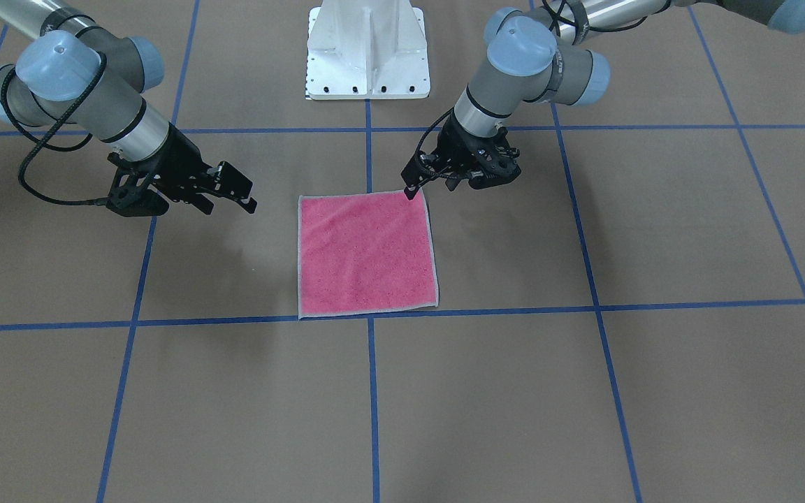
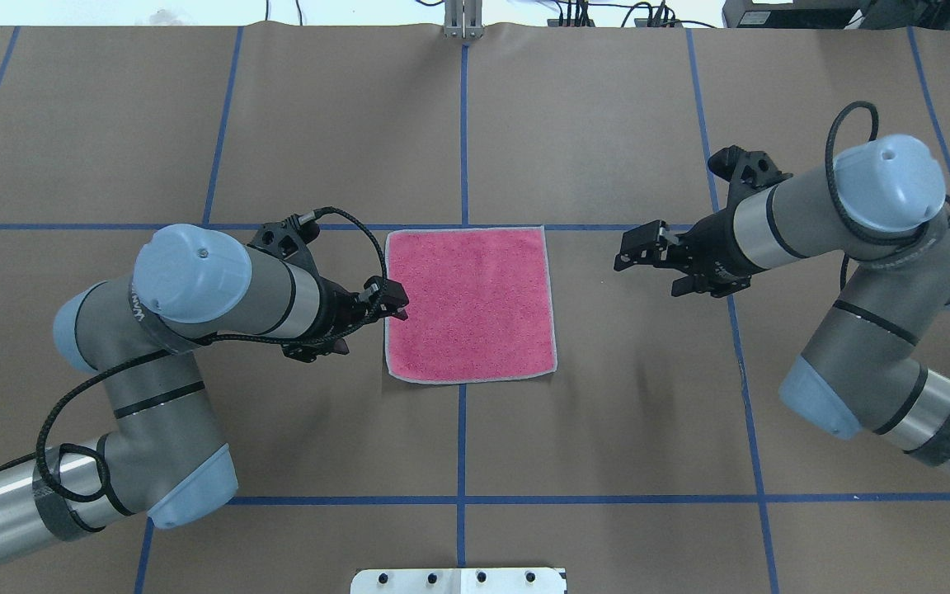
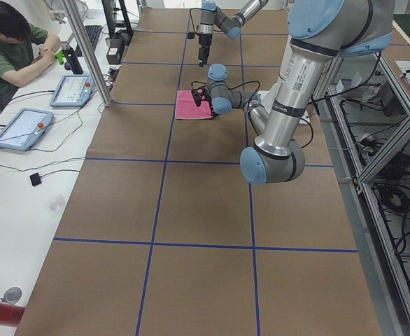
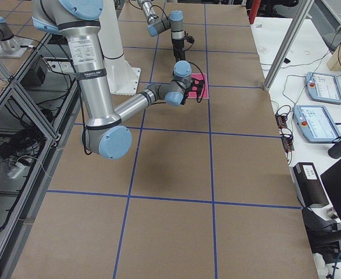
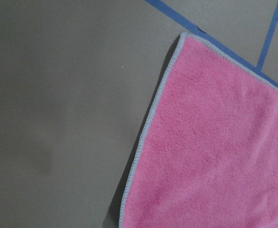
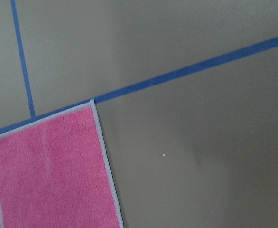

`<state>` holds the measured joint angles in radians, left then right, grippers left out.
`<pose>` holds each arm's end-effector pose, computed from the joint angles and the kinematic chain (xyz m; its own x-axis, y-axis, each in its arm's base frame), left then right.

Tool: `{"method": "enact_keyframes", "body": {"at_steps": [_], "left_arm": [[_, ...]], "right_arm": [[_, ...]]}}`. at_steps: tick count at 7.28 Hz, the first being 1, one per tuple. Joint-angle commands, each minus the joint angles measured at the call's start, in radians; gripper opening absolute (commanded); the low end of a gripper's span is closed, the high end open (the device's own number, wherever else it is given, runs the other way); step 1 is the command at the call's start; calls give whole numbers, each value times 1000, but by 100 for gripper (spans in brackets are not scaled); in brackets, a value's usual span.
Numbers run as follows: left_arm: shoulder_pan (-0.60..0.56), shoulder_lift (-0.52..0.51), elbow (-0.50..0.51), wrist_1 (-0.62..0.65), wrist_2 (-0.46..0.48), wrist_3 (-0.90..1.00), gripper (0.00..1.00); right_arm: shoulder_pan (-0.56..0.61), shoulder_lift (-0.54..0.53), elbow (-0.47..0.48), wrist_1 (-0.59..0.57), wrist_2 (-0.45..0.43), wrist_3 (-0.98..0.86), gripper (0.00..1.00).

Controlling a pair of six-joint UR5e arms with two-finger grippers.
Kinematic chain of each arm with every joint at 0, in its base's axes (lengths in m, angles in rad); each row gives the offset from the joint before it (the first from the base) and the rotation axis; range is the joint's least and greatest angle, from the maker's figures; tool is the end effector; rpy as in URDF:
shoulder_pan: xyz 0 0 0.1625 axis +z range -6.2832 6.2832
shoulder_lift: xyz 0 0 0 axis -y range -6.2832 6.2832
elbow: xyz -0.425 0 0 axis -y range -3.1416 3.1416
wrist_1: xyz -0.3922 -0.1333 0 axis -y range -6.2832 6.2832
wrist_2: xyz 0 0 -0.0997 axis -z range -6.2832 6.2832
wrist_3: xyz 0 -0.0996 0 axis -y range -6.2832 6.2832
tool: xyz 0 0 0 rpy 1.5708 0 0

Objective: Fold towel twice with both arms
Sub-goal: 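Move both grippers down to the towel's near corners on either side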

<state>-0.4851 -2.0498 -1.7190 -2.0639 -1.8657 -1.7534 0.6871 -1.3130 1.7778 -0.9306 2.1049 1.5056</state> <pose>0.5198 -0.3920 0.2612 0.3398 -0.3755 -0.8623 0.2811 0.9155 -0.2879 -0.3962 -0.4320 0.3471 0.3591 0.2221 0.9065 -0.1713 0.9705 -0.1699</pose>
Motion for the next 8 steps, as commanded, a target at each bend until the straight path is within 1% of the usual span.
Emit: {"method": "enact_keyframes", "body": {"at_steps": [1,2,3,5,6,7,8], "left_arm": [[28,-21,42,-27,36,0,88],[30,-21,48,-31,36,2,83],[31,-23,59,-31,36,2,75],[37,-21,59,-31,36,5,72],[49,-21,59,-31,36,6,68],[54,-20,59,-31,36,8,67],[59,-20,59,-31,36,9,67]], "right_arm": [[-34,1,0,1,-3,5,96],[-49,9,-1,1,-3,7,97],[-60,9,-1,1,-5,7,97],[-73,21,-8,-1,-5,7,97],[-87,24,-12,1,-19,7,97],[-107,24,-14,-1,-41,7,97],[-113,24,-15,-1,-43,5,97]]}}
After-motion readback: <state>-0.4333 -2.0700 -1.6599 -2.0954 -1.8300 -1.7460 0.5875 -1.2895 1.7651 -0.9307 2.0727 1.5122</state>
